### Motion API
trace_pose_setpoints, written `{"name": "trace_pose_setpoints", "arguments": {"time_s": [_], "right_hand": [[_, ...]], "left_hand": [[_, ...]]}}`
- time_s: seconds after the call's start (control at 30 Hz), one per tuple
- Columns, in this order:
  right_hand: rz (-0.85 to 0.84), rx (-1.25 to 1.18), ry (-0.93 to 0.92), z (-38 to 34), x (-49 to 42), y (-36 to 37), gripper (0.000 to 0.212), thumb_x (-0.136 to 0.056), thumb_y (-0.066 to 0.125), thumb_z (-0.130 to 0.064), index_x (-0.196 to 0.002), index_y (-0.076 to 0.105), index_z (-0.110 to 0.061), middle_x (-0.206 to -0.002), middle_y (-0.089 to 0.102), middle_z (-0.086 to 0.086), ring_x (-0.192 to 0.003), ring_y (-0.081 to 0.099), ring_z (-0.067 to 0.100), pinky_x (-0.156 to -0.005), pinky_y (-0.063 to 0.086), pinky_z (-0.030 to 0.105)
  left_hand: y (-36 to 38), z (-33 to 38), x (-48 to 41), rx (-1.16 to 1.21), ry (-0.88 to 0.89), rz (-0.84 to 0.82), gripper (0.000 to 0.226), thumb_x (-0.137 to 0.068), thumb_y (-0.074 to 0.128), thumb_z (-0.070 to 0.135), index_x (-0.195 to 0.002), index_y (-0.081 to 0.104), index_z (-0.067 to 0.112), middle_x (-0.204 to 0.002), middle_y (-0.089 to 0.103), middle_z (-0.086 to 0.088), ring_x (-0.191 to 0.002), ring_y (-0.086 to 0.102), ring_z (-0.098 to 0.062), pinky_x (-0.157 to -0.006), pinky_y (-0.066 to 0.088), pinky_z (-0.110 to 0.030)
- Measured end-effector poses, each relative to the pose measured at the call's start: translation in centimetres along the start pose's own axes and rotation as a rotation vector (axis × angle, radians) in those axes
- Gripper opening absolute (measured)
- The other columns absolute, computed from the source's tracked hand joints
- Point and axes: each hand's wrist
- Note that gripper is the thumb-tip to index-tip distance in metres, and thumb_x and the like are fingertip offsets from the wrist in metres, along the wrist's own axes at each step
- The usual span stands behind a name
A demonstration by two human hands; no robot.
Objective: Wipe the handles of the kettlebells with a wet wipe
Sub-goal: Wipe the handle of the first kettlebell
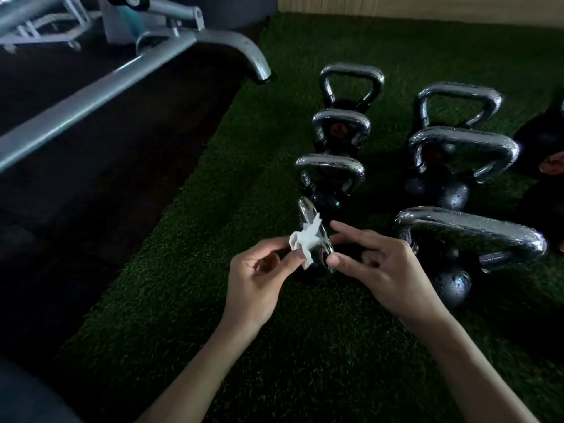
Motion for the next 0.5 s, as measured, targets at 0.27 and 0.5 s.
{"name": "trace_pose_setpoints", "arguments": {"time_s": [0.27, 0.5], "right_hand": [[-0.005, -0.215, -0.004, -0.7, -0.3, 0.1, 0.043, -0.077, 0.084, -0.011, -0.119, 0.075, -0.019, -0.109, 0.078, -0.009, -0.106, 0.073, 0.008, -0.087, 0.056, 0.017], [0.258, 0.029, -0.040, 0.3, -0.1, -0.5, 0.022, -0.079, 0.087, -0.019, -0.095, 0.081, -0.032, -0.089, 0.078, -0.020, -0.083, 0.075, 0.000, -0.076, 0.059, 0.018]], "left_hand": [[1.1, 0.8, -0.9, -0.100, 0.104, -0.159, 0.021, -0.086, 0.076, 0.020, -0.106, 0.080, 0.013, -0.106, 0.079, 0.007, -0.102, 0.074, -0.013, -0.090, 0.057, -0.031], [1.8, 1.2, -1.8, -0.257, 0.008, -0.043, 0.039, -0.079, 0.087, 0.022, -0.116, 0.074, 0.027, -0.108, 0.075, 0.017, -0.079, 0.065, 0.004, -0.070, 0.047, -0.011]]}}
Point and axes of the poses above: each hand's wrist, its own x-axis away from the middle knuckle, its own y-axis out of the palm, z = x × y
